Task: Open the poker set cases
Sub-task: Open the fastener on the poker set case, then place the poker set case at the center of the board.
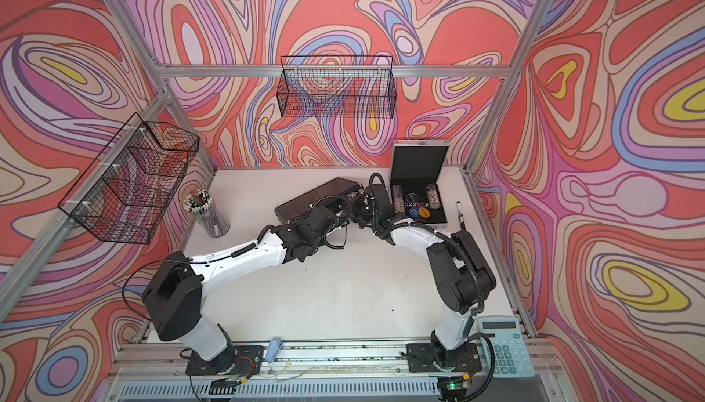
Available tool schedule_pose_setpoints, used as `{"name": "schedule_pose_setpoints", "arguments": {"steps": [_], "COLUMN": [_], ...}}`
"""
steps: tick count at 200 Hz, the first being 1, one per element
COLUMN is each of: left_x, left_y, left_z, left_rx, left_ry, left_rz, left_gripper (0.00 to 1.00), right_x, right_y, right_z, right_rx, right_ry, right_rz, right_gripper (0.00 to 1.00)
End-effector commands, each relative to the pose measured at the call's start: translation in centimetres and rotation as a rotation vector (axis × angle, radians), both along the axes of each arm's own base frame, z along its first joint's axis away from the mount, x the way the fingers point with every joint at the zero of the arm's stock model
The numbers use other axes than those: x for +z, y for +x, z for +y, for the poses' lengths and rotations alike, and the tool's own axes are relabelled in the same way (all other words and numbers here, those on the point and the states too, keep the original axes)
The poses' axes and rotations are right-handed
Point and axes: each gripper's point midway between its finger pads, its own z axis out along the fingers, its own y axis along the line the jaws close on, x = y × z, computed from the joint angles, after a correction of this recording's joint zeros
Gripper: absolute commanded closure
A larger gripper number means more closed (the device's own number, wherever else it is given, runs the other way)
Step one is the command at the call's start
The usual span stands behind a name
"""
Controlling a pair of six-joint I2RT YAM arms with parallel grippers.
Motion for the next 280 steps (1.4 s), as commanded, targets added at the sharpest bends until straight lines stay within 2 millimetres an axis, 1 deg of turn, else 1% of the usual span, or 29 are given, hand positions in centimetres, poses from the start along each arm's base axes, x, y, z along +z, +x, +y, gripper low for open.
{"name": "schedule_pose_setpoints", "arguments": {"steps": [1,32,49,71,91,119,150,166,176,195,219,231,254,272,280], "left_x": [3.3,4.5,5.1,5.7,6.3,6.6,5.7,5.7,5.6,4.8,3.1,2.6,1.9,1.6,1.5], "left_y": [0.5,0.6,0.8,0.9,1.4,2.1,2.4,2.1,1.7,0.5,-1.1,-1.8,-2.5,-2.8,-2.9], "left_z": [1.4,3.0,3.5,3.6,3.7,3.7,3.7,3.9,4.2,4.7,5.4,5.8,6.1,6.2,6.3], "left_rx": [0.054,0.09,0.103,0.108,0.117,0.123,0.138,0.162,0.185,0.239,0.32,0.357,0.426,0.471,0.492], "left_ry": [-0.102,-0.204,-0.234,-0.267,-0.3,-0.327,-0.334,-0.37,-0.411,-0.503,-0.582,-0.626,-0.705,-0.768,-0.797], "left_rz": [-0.028,0.001,0.001,0.014,0.019,0.028,0.051,0.056,0.069,0.113,0.147,0.155,0.159,0.163,0.165], "left_gripper": [0.66,0.66,0.65,0.64,0.63,0.63,0.63,0.6,0.57,0.5,0.44,0.41,0.36,0.33,0.32], "right_x": [1.8,1.2,0.9,0.5,0.6,-0.2,-1.7,-2.7,-3.3,-3.8,-5.6,-6.6,-8.2,-8.7,-8.6], "right_y": [0.8,0.6,0.6,0.5,0.5,-0.1,-1.2,-1.7,-1.9,-2.0,-2.7,-3.1,-4.0,-4.7,-4.9], "right_z": [1.0,1.0,1.1,1.1,1.1,0.7,0.0,-0.5,-0.7,-0.8,-0.9,-1.0,-1.5,-2.1,-2.4], "right_rx": [0.029,0.03,0.033,0.035,0.039,0.047,0.054,0.049,0.049,0.059,0.083,0.093,0.112,0.121,0.122], "right_ry": [0.03,0.022,0.025,0.025,0.018,-0.003,-0.039,-0.065,-0.087,-0.112,-0.131,-0.146,-0.186,-0.227,-0.249], "right_rz": [-0.089,-0.08,-0.075,-0.068,-0.075,-0.078,-0.067,-0.052,-0.048,-0.058,-0.052,-0.045,-0.028,-0.018,-0.02], "right_gripper": [1.0,1.0,1.0,1.0,1.0,1.0,1.0,1.0,1.0,1.0,1.0,1.0,0.8,0.65,0.6]}}
